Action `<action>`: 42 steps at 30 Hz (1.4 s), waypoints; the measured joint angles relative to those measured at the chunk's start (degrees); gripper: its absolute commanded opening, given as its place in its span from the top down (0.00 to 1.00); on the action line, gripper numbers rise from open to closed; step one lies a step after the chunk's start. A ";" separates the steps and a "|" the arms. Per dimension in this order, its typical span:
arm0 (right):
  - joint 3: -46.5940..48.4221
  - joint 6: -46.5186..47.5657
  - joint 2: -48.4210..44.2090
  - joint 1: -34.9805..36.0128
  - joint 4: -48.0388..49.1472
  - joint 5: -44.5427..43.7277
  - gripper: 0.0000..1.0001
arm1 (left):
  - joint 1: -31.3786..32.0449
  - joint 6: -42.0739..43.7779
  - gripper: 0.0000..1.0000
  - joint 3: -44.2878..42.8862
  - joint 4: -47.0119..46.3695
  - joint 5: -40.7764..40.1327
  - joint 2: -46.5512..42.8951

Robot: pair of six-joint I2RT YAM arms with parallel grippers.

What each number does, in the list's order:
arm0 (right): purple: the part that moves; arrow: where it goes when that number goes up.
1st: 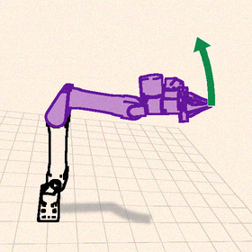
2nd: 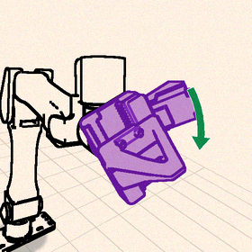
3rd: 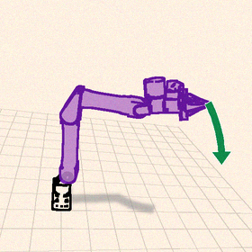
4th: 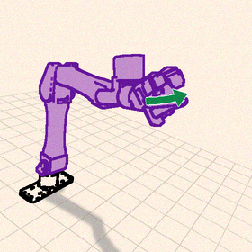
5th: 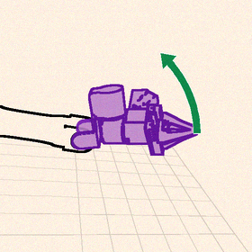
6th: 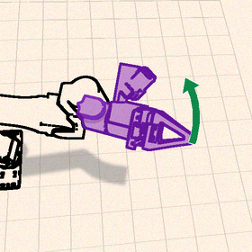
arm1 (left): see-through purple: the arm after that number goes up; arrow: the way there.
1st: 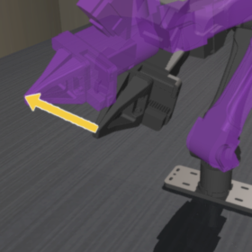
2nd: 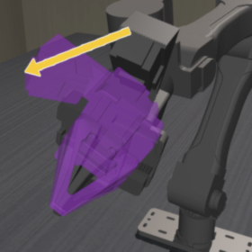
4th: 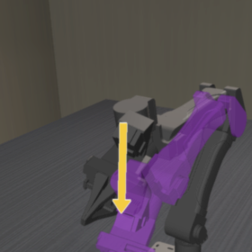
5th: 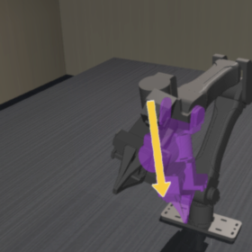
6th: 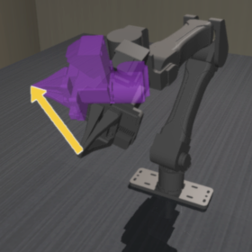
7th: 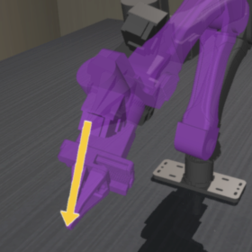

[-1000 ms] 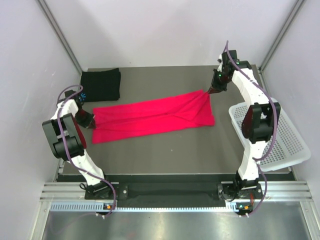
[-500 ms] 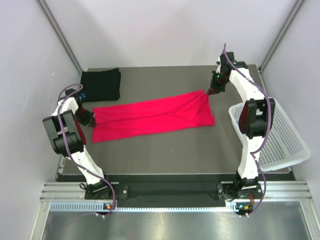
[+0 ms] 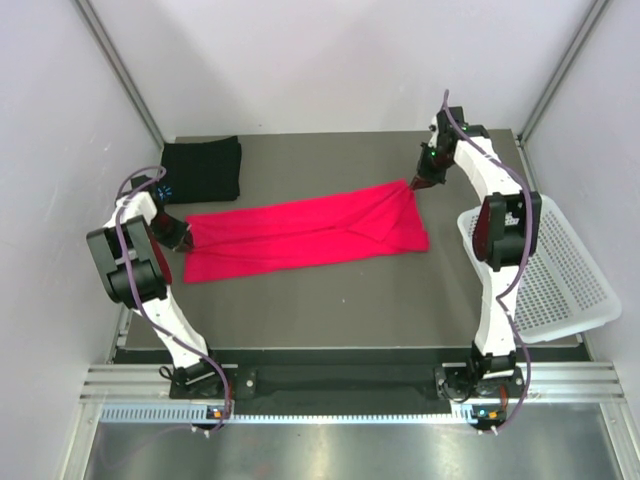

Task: Fold and stack the t-shirts
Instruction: Fold the tshirt

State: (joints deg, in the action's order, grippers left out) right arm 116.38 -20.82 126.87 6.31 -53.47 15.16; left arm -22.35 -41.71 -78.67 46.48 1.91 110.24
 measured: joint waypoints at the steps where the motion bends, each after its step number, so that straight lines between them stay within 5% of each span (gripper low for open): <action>1: 0.00 -0.20 0.44 -0.04 0.50 0.13 0.98 | 0.00 0.13 0.74 -0.09 0.17 -0.07 0.00; 7: 3.72 -1.40 4.94 -0.17 2.99 1.25 0.75 | 0.00 2.08 0.54 -4.31 1.62 -3.30 -0.57; 11: 5.51 -0.98 5.88 -0.22 2.45 0.07 0.51 | 0.00 3.61 0.51 -4.15 2.47 -4.81 -4.90; 13: 5.79 0.24 5.40 -0.22 1.75 -1.79 0.47 | 0.00 4.20 0.49 -1.81 2.27 -4.94 -9.38; 18: -0.92 3.30 -1.64 -0.33 -0.81 -6.47 0.46 | 0.00 4.57 0.50 6.21 2.62 -4.39 -20.26; 27: -32.98 2.64 -27.80 -0.59 2.67 -5.79 0.44 | -0.07 2.56 0.49 22.12 1.62 1.16 -25.33; 42: -39.10 7.85 -24.90 1.20 10.43 -4.74 0.62 | -1.40 2.40 0.57 24.52 -0.28 3.08 -24.79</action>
State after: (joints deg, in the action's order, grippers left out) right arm 77.28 -12.97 101.97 7.51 -43.05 10.41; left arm -23.75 -39.31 -54.15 46.19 4.99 85.45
